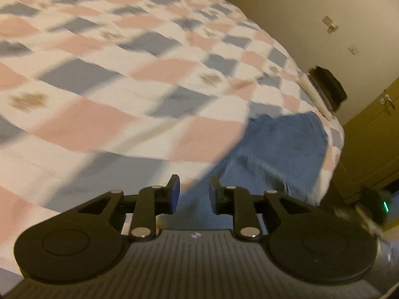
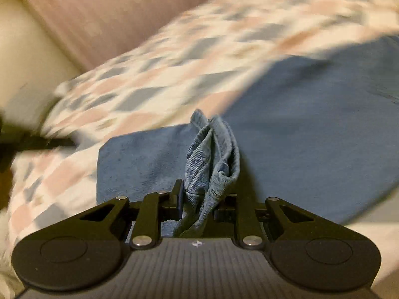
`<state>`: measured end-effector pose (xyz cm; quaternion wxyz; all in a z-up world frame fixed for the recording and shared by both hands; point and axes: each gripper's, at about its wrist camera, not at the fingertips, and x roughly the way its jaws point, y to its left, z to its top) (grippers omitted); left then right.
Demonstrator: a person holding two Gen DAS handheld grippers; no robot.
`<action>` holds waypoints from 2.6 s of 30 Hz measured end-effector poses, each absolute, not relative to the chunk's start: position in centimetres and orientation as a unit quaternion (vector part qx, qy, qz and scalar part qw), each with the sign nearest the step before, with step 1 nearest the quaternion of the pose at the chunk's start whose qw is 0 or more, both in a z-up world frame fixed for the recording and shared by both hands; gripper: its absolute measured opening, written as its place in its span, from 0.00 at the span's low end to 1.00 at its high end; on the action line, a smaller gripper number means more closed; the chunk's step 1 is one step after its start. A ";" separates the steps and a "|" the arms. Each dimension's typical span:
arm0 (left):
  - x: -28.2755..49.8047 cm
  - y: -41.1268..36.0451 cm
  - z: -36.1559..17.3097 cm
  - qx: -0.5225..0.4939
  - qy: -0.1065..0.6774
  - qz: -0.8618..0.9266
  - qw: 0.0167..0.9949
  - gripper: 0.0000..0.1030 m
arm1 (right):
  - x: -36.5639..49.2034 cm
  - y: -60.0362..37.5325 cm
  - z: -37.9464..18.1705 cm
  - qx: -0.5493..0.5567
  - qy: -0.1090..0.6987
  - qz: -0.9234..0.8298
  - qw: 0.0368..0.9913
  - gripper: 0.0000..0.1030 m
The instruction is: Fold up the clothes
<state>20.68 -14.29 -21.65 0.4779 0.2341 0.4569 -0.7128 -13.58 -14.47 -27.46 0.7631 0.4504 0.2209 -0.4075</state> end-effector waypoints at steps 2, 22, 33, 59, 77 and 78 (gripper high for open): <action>16.9 -13.7 -24.0 0.246 0.471 -0.705 0.470 0.19 | -17.9 -16.1 -29.9 0.485 0.219 -0.410 0.740 0.20; 10.8 -12.6 -30.5 0.303 0.517 -0.638 0.483 0.20 | -20.0 -24.5 -33.2 0.581 0.269 -0.284 0.714 0.13; 5.4 -17.5 -27.5 0.287 0.487 -0.703 0.432 0.21 | -31.0 -27.2 -23.4 0.410 0.260 -0.456 0.746 0.11; -7.6 -22.0 -30.0 0.349 0.452 -0.636 0.519 0.26 | -47.7 -33.9 -26.7 0.363 0.168 -0.494 0.772 0.10; -6.8 -22.8 -28.2 0.356 0.406 -0.638 0.548 0.25 | -42.2 -30.9 -26.1 0.192 0.300 -0.596 0.719 0.34; -6.8 -23.0 -28.2 0.355 0.401 -0.644 0.547 0.23 | -41.5 -30.7 -26.9 0.195 0.312 -0.580 0.727 0.22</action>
